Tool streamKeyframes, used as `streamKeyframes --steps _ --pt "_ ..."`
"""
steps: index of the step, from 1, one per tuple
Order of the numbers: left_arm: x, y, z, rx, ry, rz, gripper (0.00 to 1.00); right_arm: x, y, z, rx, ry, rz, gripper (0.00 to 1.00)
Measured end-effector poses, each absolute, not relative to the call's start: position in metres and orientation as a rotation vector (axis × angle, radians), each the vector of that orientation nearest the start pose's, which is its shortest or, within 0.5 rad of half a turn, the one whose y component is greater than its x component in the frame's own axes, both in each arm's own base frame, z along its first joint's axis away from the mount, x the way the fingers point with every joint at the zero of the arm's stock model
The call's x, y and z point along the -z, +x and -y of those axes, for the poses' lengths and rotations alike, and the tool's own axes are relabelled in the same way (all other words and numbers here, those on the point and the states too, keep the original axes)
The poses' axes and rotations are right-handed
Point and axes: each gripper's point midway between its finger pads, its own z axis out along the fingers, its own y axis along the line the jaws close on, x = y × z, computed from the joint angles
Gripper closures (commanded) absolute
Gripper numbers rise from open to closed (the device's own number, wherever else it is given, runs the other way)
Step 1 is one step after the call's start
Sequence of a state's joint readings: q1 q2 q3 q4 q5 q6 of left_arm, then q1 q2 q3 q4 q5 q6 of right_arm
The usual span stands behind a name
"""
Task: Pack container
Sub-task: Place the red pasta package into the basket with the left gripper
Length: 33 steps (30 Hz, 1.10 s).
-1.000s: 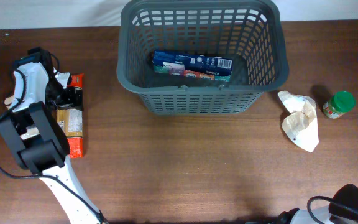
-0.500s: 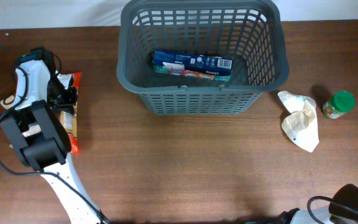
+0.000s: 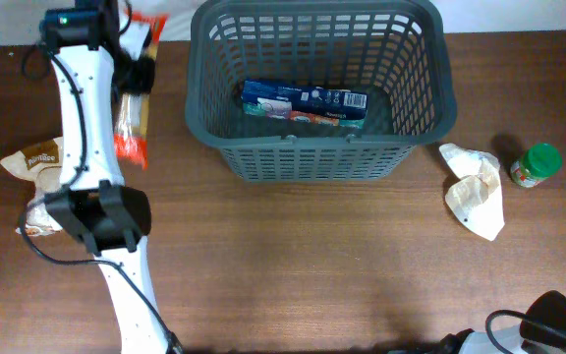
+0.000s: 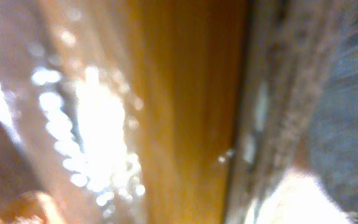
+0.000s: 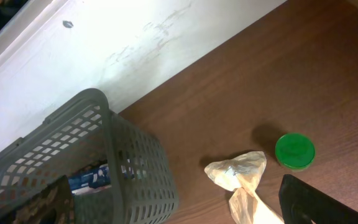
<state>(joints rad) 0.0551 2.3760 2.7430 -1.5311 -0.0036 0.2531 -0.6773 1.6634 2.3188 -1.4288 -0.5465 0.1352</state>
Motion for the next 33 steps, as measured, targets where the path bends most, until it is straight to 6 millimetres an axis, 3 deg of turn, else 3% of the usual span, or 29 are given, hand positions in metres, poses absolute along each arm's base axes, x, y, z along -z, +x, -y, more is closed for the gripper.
streamKeyframes --steps 2,4,8,11,12,14,17,18,20,22,23,24,25,28,31,33 --pt "-0.268 0.519 -0.008 -0.117 0.351 -2.56 0.98 -0.419 0.337 0.156 -0.349 0.636 -2.14 0.01" --pt "-0.307 0.516 0.005 -0.143 0.419 -2.439 0.98 -0.419 0.337 0.156 -0.349 0.636 -2.14 0.01" --pt "-0.397 0.497 0.039 -0.265 0.684 -2.115 0.98 -0.419 0.337 0.156 -0.349 0.636 -2.14 0.01" --pt "-0.431 0.474 0.076 -0.365 0.96 -1.926 0.98 -0.419 0.337 0.156 -0.349 0.636 -2.14 0.01" --pt "-0.44 0.461 0.106 -0.404 1.134 -1.806 0.98 -0.419 0.337 0.156 -0.349 0.636 -2.14 0.01" --pt "-0.441 0.451 0.151 -0.428 1.355 -1.643 0.98 -0.419 0.337 0.156 -0.349 0.636 -2.14 0.01" --pt "-0.438 0.452 0.206 -0.434 1.526 -1.453 0.98 -0.419 0.337 0.156 -0.349 0.636 -2.14 0.01" --pt "-0.43 0.452 0.231 -0.416 1.586 -1.389 0.98 -0.419 0.337 0.156 -0.349 0.636 -2.14 0.01" --pt "-0.41 0.454 0.252 -0.386 1.663 -1.365 0.98 -0.419 0.337 0.156 -0.349 0.637 -2.14 0.01" --pt "-0.373 0.461 0.269 -0.34 1.757 -1.383 0.98 -0.419 0.337 0.156 -0.349 0.636 -2.14 0.01" --pt "-0.345 0.469 0.275 -0.309 1.803 -1.418 0.98 -0.419 0.337 0.156 -0.349 0.636 -2.141 0.01" --pt "-0.325 0.474 0.278 -0.289 1.831 -1.45 0.98 -0.419 0.337 0.156 -0.348 0.636 -2.14 0.01" --pt "-0.286 0.482 0.28 -0.246 1.873 -1.529 0.98 -0.419 0.337 0.156 -0.349 0.636 -2.14 0.01" --pt "-0.194 0.488 0.283 -0.138 1.963 -1.723 0.98 -0.419 0.337 0.156 -0.349 0.636 -2.14 0.01" --pt "-0.144 0.486 0.281 -0.085 2.016 -1.829 0.98 -0.419 0.337 0.156 -0.349 0.636 -2.141 0.01" --pt "-0.126 0.48 0.278 -0.062 2.025 -1.898 0.98 -0.419 0.337 0.156 -0.349 0.636 -2.14 0.01"
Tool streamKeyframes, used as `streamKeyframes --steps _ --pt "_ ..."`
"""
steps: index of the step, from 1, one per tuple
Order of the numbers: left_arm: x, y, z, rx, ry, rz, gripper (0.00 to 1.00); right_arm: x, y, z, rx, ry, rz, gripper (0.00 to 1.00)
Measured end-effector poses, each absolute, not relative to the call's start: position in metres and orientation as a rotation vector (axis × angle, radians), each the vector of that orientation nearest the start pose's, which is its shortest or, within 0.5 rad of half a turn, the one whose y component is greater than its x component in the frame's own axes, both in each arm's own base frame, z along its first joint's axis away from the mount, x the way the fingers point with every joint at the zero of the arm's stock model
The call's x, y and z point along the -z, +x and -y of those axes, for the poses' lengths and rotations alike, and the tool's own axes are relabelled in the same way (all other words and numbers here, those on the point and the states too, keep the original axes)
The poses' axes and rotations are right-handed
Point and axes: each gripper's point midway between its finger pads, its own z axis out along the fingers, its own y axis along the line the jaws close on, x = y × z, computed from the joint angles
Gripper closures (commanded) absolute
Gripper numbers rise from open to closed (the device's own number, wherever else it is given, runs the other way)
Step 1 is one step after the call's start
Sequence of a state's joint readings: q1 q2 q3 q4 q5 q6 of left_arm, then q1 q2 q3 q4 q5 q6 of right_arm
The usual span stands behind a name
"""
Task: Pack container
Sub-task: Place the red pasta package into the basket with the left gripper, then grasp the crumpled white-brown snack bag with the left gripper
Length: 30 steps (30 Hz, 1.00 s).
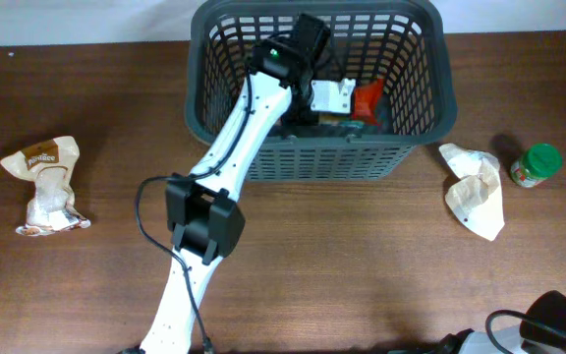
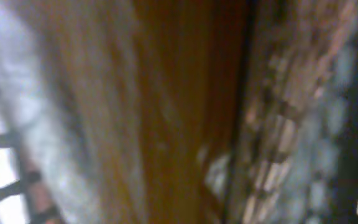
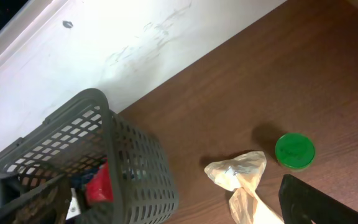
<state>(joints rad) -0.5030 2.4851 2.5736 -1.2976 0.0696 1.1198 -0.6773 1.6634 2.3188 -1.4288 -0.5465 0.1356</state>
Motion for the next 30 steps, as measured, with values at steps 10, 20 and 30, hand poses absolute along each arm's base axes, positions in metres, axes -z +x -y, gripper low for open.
streamKeyframes --steps 10,20,30 --pt "-0.127 0.478 0.274 0.07 -2.465 2.474 0.01 -0.419 0.337 0.156 -0.349 0.637 -2.14 0.01" --pt "-0.337 0.518 0.164 0.439 -1.58 3.604 0.01 -0.419 0.337 0.156 -0.348 0.636 -2.14 0.01" --pt "-0.445 0.408 -0.127 0.834 0.056 3.932 0.01 -0.419 0.337 0.156 -0.349 0.637 -2.14 0.01"
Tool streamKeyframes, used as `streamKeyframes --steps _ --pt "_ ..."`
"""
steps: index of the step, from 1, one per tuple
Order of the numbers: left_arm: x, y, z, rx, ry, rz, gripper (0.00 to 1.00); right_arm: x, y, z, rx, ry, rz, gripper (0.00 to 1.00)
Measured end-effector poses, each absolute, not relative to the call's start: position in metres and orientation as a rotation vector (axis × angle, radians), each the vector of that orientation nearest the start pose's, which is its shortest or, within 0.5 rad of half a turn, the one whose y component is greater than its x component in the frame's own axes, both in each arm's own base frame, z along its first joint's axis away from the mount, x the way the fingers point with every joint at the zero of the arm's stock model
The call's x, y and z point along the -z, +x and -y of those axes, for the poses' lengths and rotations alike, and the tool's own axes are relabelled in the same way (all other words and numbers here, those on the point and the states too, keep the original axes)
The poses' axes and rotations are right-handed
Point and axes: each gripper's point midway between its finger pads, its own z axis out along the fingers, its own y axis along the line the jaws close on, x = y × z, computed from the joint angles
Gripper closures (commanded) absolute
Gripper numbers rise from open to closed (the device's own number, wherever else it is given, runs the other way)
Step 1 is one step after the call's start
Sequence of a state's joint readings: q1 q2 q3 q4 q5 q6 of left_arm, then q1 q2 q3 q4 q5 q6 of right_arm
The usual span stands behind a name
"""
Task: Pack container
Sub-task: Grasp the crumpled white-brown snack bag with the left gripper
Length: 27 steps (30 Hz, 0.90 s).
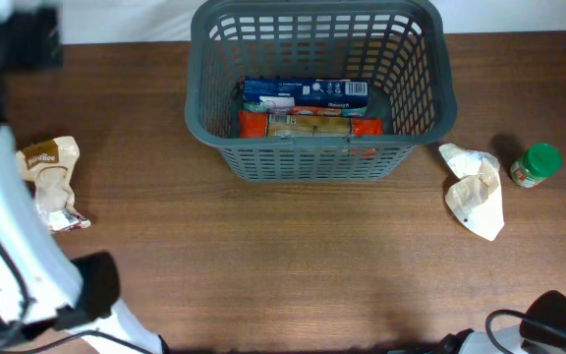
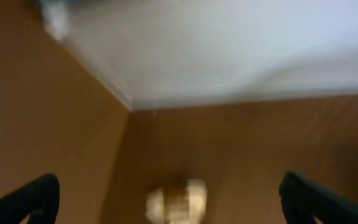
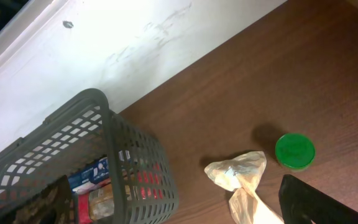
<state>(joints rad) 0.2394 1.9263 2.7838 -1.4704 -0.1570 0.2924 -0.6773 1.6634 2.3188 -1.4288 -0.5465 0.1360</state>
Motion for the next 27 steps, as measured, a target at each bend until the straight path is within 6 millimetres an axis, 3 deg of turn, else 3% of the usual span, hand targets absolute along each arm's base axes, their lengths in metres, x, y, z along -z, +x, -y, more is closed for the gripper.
streamKeyframes --steps 1,3,6,11,14,16,19,27 --pt "-0.428 0.404 -0.143 -0.472 -0.082 -2.276 0.01 -0.419 0.337 0.156 -0.349 0.636 -2.14 0.01" --pt "-0.368 0.394 -0.178 -0.442 -0.2 -2.479 0.01 -0.419 0.337 0.156 -0.349 0.636 -2.141 0.01" --pt "-0.28 0.387 -0.209 -0.372 -0.321 -2.708 0.01 -0.419 0.337 0.156 -0.349 0.636 -2.14 0.01" --pt "-0.165 0.368 -0.223 -0.27 -0.411 -2.925 0.0 -0.419 0.337 0.156 -0.349 0.636 -2.14 0.01" --pt "-0.125 0.368 -0.229 -0.282 -0.414 -2.941 0.0 -0.419 0.337 0.156 -0.349 0.636 -2.14 0.01" --pt "-0.109 0.37 -0.233 -0.304 -0.417 -2.928 0.01 -0.419 0.337 0.156 -0.348 0.636 -2.14 0.01" --pt "-0.079 0.357 -0.237 -0.312 -0.445 -2.95 0.02 -0.419 0.337 0.156 -0.349 0.636 -2.14 0.01" --pt "-0.073 0.359 -0.26 -0.358 -0.501 -2.884 0.05 -0.419 0.337 0.156 -0.349 0.636 -2.14 0.01"
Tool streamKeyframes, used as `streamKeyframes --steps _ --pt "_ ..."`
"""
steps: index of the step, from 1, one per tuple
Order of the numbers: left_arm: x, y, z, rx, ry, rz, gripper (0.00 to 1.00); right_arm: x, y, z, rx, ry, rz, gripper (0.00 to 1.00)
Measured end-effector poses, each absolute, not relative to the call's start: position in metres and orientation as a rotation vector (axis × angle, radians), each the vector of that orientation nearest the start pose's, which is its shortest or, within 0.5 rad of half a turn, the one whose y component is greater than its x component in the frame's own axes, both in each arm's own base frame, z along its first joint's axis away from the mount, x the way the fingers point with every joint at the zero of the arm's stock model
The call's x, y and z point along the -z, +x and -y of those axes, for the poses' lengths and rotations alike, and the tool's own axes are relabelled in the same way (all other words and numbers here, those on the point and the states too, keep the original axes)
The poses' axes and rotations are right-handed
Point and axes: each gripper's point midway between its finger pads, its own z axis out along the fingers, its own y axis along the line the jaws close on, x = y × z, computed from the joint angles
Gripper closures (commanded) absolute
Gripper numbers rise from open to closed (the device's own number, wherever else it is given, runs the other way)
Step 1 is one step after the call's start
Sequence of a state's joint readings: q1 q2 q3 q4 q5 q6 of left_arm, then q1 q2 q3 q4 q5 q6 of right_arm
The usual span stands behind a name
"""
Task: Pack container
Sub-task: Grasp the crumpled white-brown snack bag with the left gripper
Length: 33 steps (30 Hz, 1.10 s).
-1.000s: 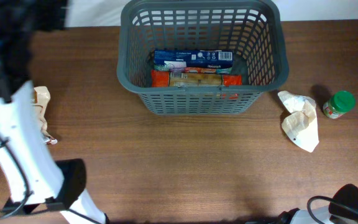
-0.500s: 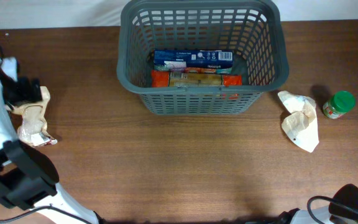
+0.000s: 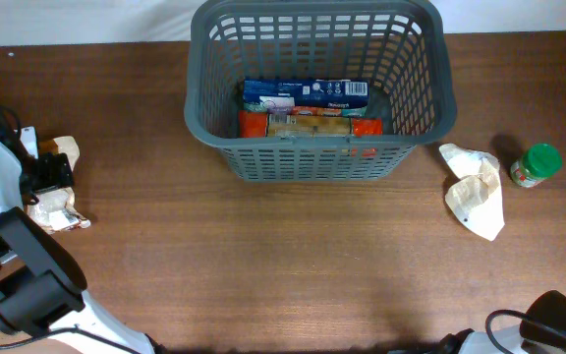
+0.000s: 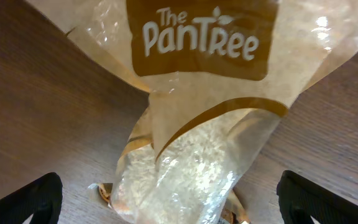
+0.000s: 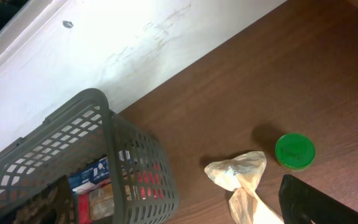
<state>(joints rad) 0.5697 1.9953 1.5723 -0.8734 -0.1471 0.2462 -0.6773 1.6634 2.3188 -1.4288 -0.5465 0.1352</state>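
Observation:
A grey mesh basket [image 3: 312, 162] stands at the back middle of the table, holding a blue box [image 3: 303, 93] and a red-and-orange packet [image 3: 308, 125]. Far left lies a clear "The PanTree" bag [image 3: 59, 210] of pale grains. My left gripper [image 3: 47, 169] is down over it, and the bag [image 4: 197, 93] fills the left wrist view. The left gripper [image 4: 166, 208] is open, with a black finger on either side of the bag. My right gripper [image 5: 179, 210] is open and empty, high above the table's right side.
A crumpled pale bag [image 3: 475, 192] and a green-lidded jar [image 3: 537, 165] lie to the right of the basket; the right wrist view also shows the bag [image 5: 238, 174] and jar [image 5: 294, 150]. A white wall [image 5: 135, 37] runs behind the table.
My left gripper was raised at the far left with the PanTree bag small and distant in its view. It is now low over that bag, open and straddling it. The right arm has not moved.
My left gripper held the red-and-orange packet at the table's back left while the basket held only the blue box. Then it was inside the basket with the packet. Then the packet lay in the basket and the arm was at the far left, now over the PanTree bag.

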Motion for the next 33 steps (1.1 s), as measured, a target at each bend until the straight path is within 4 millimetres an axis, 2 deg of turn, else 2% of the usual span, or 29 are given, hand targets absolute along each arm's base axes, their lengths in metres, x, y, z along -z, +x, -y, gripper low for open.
streamKeyframes --steps 2,6,8,10,17,18,20,29,33 --pt "-0.065 0.357 -0.259 -0.344 -0.505 -2.908 0.06 -0.419 0.337 0.156 -0.349 0.636 -2.14 0.01" --pt "-0.029 0.348 -0.249 -0.257 -0.507 -3.009 0.08 -0.419 0.337 0.156 -0.349 0.636 -2.14 0.01" --pt "-0.018 0.345 -0.247 -0.239 -0.508 -3.038 0.1 -0.419 0.337 0.156 -0.349 0.636 -2.141 0.01" --pt "-0.013 0.344 -0.246 -0.235 -0.51 -3.051 0.21 -0.419 0.337 0.156 -0.349 0.636 -2.14 0.01" --pt "-0.012 0.344 -0.25 -0.256 -0.496 -3.051 0.59 -0.419 0.337 0.156 -0.349 0.636 -2.14 0.01" --pt "-0.011 0.343 -0.25 -0.258 -0.498 -3.054 0.77 -0.419 0.337 0.156 -0.349 0.636 -2.14 0.01" --pt "-0.009 0.342 -0.25 -0.258 -0.493 -3.064 0.98 -0.419 0.337 0.156 -0.349 0.636 -2.14 0.01" --pt "-0.013 0.338 -0.246 -0.227 -0.496 -3.107 0.98 -0.419 0.337 0.156 -0.349 0.636 -2.14 0.01" --pt "-0.028 0.34 -0.239 -0.121 -0.528 -3.161 0.98 -0.419 0.337 0.156 -0.349 0.637 -2.14 0.01"
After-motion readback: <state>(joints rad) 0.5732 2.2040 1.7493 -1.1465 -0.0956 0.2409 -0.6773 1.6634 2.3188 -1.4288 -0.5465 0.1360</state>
